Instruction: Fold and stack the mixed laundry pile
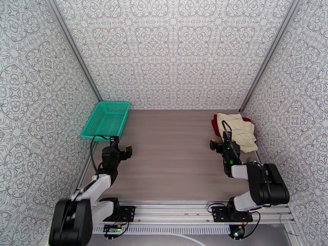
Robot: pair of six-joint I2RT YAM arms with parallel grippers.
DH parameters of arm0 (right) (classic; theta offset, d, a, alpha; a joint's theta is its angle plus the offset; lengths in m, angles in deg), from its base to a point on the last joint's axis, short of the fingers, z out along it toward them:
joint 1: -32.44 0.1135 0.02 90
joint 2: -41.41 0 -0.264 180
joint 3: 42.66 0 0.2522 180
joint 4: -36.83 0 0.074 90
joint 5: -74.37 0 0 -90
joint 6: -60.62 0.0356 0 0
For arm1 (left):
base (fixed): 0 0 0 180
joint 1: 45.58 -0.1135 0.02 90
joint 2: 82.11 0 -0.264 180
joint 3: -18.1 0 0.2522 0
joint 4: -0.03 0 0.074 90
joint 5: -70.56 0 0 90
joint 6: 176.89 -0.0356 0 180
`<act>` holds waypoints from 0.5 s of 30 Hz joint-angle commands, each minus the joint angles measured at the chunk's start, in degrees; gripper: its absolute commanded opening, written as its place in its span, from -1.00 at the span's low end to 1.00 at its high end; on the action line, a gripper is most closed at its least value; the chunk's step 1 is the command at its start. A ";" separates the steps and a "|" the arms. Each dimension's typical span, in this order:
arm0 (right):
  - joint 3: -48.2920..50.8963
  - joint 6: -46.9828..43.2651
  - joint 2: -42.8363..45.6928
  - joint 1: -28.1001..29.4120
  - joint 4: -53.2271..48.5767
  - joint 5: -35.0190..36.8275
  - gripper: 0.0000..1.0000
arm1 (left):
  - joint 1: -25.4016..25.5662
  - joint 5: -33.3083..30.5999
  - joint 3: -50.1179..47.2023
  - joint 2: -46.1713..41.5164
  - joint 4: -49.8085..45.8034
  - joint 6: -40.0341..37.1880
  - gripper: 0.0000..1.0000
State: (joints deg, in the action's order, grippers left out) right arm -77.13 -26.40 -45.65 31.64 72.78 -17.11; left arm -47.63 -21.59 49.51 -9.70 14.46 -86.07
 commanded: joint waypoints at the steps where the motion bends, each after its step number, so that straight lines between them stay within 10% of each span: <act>1: -1.05 -0.97 0.06 0.04 1.01 1.10 0.98 | -0.24 3.38 -0.35 8.28 24.88 -3.77 0.99; 4: -1.09 -1.06 0.06 0.14 0.91 1.08 0.98 | -1.96 4.48 -1.20 17.78 36.47 -2.42 0.99; 15: -1.79 -1.49 0.00 0.14 -0.35 0.47 0.98 | -4.02 6.56 4.97 16.07 21.39 -0.33 0.99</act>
State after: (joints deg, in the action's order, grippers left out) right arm -78.33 -27.07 -45.70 31.64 72.26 -17.11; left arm -51.10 -15.87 53.62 6.03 37.14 -86.90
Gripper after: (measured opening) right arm 0.990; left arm 0.993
